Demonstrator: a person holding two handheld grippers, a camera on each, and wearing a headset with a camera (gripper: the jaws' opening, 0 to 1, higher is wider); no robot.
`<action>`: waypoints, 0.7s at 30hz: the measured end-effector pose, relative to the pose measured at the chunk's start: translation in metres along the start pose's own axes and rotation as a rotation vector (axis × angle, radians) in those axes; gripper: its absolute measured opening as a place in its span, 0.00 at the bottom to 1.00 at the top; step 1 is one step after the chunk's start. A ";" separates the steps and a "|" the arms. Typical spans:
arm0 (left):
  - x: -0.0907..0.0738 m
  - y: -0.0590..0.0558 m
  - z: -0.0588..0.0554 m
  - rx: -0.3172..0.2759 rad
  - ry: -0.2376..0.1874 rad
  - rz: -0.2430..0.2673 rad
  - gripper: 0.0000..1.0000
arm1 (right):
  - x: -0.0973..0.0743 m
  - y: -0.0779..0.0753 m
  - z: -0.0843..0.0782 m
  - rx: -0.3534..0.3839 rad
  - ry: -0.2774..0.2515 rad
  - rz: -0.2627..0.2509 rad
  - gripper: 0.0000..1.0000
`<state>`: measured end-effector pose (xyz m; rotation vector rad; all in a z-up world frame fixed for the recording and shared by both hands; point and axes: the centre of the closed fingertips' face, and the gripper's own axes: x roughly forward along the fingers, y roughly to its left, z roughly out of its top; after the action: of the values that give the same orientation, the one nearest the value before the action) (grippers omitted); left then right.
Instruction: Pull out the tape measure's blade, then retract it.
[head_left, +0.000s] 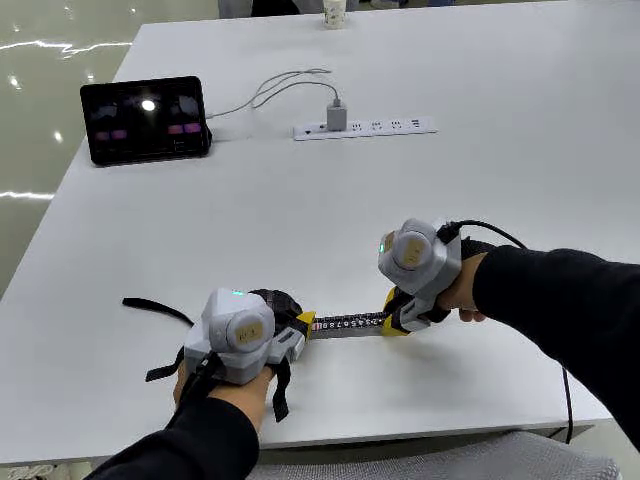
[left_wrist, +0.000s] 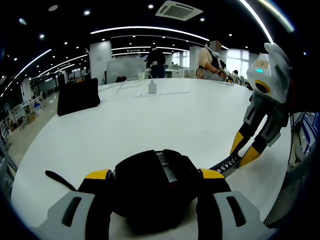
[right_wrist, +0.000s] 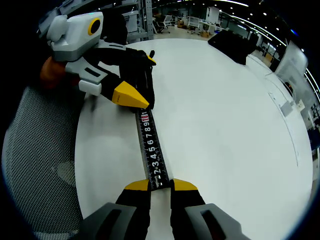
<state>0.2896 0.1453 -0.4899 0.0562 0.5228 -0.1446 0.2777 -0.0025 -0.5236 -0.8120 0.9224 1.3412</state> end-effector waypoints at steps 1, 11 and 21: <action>0.000 0.000 0.000 -0.002 0.000 -0.001 0.64 | 0.000 0.000 0.000 -0.001 -0.001 0.000 0.11; -0.001 0.001 0.000 -0.018 0.000 -0.007 0.64 | 0.003 0.001 0.005 0.003 -0.004 0.005 0.11; -0.001 0.001 0.000 -0.034 -0.003 -0.013 0.64 | 0.006 0.001 0.010 -0.002 -0.014 0.009 0.11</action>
<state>0.2887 0.1467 -0.4889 0.0195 0.5228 -0.1480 0.2771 0.0093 -0.5248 -0.7999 0.9147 1.3538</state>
